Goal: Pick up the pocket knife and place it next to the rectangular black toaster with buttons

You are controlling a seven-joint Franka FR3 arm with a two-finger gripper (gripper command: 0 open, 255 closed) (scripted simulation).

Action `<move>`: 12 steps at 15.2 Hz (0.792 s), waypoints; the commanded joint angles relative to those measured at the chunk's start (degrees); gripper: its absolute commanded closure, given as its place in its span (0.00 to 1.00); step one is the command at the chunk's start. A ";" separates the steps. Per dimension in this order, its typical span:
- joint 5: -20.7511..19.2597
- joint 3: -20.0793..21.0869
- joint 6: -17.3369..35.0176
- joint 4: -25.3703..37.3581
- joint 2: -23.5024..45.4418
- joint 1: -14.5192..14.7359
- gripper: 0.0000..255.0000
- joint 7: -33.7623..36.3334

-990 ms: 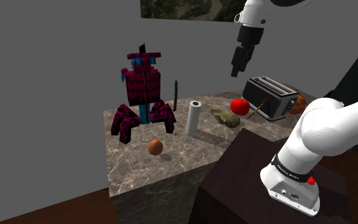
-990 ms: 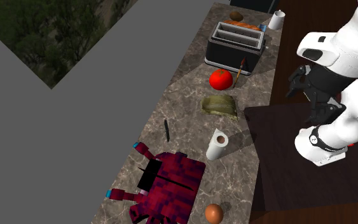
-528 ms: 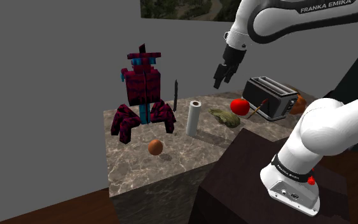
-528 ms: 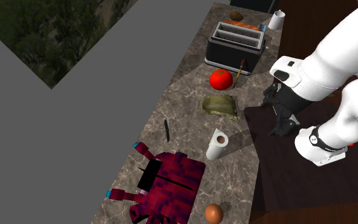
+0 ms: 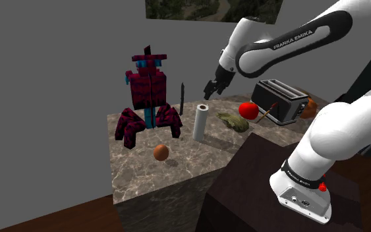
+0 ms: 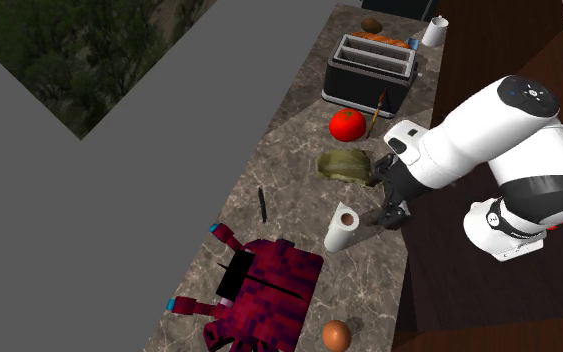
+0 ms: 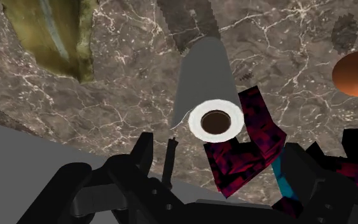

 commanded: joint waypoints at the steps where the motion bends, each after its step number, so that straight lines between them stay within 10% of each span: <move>1: -1.22 0.91 7.64 -0.21 4.65 -1.39 0.00 2.11; 7: -14.02 7.68 26.39 3.45 20.19 -11.30 0.00 16.11; 10: -40.61 12.66 31.84 9.33 28.61 -21.11 0.00 39.83; 12: -62.58 9.45 32.54 15.76 34.28 -20.45 0.00 60.25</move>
